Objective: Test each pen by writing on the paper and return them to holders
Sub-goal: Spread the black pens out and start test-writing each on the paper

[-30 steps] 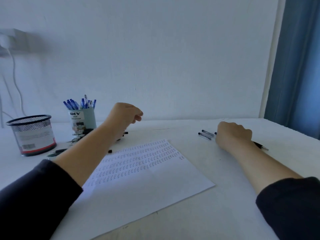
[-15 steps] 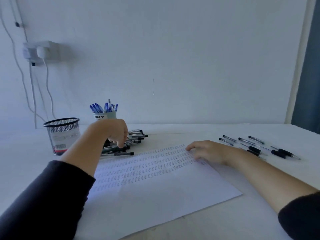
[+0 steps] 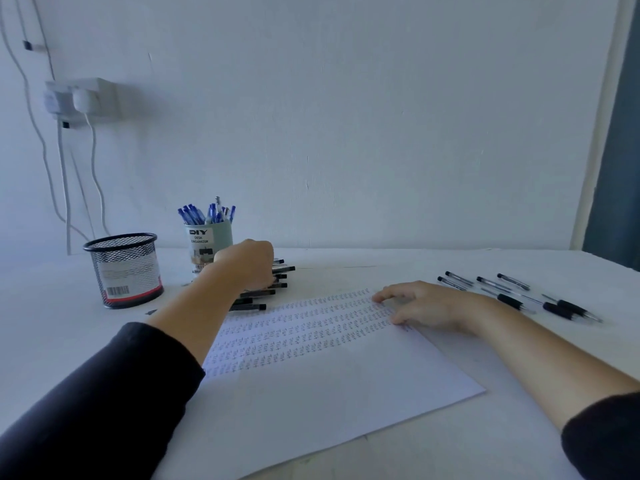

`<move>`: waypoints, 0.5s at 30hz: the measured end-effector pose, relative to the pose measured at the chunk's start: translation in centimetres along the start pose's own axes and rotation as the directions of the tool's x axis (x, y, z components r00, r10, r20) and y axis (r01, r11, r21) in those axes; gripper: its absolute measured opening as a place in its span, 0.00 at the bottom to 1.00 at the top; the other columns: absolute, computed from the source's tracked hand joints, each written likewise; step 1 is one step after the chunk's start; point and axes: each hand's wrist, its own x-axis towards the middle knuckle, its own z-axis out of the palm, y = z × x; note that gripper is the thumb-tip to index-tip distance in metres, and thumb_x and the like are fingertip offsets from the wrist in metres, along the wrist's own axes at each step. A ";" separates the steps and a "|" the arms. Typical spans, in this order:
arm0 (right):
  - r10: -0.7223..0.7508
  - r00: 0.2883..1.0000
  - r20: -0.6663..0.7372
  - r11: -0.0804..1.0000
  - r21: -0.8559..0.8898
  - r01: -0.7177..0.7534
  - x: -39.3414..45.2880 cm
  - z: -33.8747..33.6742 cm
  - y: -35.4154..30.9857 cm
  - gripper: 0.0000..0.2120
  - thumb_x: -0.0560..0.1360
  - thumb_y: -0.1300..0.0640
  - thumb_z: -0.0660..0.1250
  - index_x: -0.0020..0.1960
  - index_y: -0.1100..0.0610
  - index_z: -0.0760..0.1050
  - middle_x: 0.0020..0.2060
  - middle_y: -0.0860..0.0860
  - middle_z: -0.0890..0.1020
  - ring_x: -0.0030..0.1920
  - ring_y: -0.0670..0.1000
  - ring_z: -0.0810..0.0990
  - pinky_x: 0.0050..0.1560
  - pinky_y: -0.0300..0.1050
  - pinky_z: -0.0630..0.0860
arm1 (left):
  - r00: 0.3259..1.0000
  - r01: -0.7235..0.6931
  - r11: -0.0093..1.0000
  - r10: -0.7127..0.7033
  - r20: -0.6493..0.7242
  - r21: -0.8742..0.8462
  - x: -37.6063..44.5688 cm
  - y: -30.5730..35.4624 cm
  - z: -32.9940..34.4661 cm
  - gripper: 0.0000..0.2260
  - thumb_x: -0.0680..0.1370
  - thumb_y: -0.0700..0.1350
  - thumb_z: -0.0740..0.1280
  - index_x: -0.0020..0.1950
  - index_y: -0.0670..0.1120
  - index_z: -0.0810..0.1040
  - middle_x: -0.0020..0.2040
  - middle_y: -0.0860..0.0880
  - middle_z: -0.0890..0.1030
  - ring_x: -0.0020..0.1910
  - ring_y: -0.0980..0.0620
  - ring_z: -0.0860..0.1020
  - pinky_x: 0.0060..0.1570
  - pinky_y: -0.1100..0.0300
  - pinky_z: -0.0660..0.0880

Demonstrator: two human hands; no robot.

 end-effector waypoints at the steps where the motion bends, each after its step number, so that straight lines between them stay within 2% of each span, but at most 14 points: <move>1: 0.000 1.000 0.000 1.000 0.001 0.000 0.0 0.0 0.1 0.18 0.74 0.61 0.65 0.56 0.41 0.73 0.68 0.48 0.70 0.65 0.47 0.70 0.68 0.43 0.64 | 0.999 -0.003 1.000 0.003 -0.035 -0.004 0.3 -0.1 0.1 0.04 0.78 0.40 0.60 0.45 0.44 0.74 0.42 0.47 0.77 0.43 0.47 0.78 0.46 0.53 0.79; 3: -0.001 1.000 0.005 1.000 0.010 0.001 0.0 0.0 0.1 0.17 0.73 0.61 0.66 0.55 0.41 0.73 0.69 0.47 0.69 0.66 0.46 0.69 0.68 0.42 0.63 | 0.991 -0.028 0.998 0.021 -0.129 -0.056 0.5 -0.2 0.0 0.07 0.81 0.42 0.56 0.48 0.43 0.73 0.42 0.46 0.77 0.40 0.47 0.77 0.44 0.52 0.78; 5: 0.001 1.000 0.006 1.000 0.011 -0.001 -0.1 -0.1 0.1 0.18 0.74 0.61 0.66 0.57 0.41 0.73 0.69 0.46 0.69 0.67 0.46 0.68 0.68 0.42 0.63 | 0.954 -0.125 0.976 0.069 -0.291 -0.177 0.1 0.2 -0.5 0.09 0.83 0.45 0.54 0.50 0.43 0.71 0.40 0.45 0.77 0.35 0.48 0.75 0.38 0.53 0.76; 7: 0.007 1.000 0.002 1.000 -0.003 -0.007 -0.2 -0.1 -0.1 0.20 0.74 0.61 0.66 0.61 0.43 0.74 0.69 0.45 0.68 0.68 0.46 0.67 0.67 0.40 0.62 | 0.866 -0.264 0.931 0.114 -0.487 -0.251 -0.7 1.3 -1.2 0.10 0.83 0.46 0.53 0.53 0.43 0.72 0.38 0.44 0.76 0.34 0.46 0.73 0.34 0.56 0.71; 9: 0.008 1.000 -0.004 1.000 -0.014 -0.008 -0.4 -0.2 -0.3 0.21 0.74 0.61 0.65 0.63 0.44 0.73 0.70 0.45 0.68 0.68 0.46 0.66 0.65 0.39 0.62 | 0.793 -0.307 0.915 0.095 -0.602 -0.260 -1.5 2.4 -1.7 0.12 0.83 0.48 0.53 0.55 0.45 0.73 0.39 0.46 0.75 0.35 0.45 0.74 0.31 0.59 0.66; 10: 0.007 1.000 -0.005 1.000 -0.020 -0.007 -0.5 -0.2 -0.3 0.21 0.74 0.61 0.65 0.63 0.44 0.73 0.70 0.44 0.67 0.68 0.46 0.66 0.65 0.39 0.62 | 0.781 -0.295 0.919 0.074 -0.620 -0.262 -1.9 3.0 -1.9 0.13 0.83 0.51 0.53 0.54 0.46 0.74 0.39 0.47 0.75 0.35 0.46 0.74 0.29 0.62 0.64; 12: 0.006 1.000 -0.003 0.999 -0.038 -0.006 -0.7 -0.3 -0.4 0.21 0.74 0.61 0.65 0.64 0.43 0.73 0.71 0.43 0.67 0.69 0.46 0.65 0.64 0.39 0.61 | 0.808 -0.227 0.941 0.040 -0.588 -0.249 -2.5 4.0 -2.0 0.16 0.80 0.58 0.55 0.49 0.49 0.76 0.40 0.50 0.74 0.35 0.50 0.74 0.29 0.64 0.60; 15: 0.012 1.000 -0.003 0.999 -0.051 -0.012 -0.8 -0.3 -0.4 0.22 0.74 0.60 0.65 0.65 0.43 0.72 0.70 0.44 0.67 0.70 0.46 0.65 0.62 0.39 0.61 | 0.840 -0.146 0.978 0.042 -0.541 -0.150 -3.0 5.1 -1.7 0.23 0.75 0.66 0.59 0.42 0.47 0.78 0.42 0.52 0.76 0.37 0.52 0.74 0.30 0.64 0.59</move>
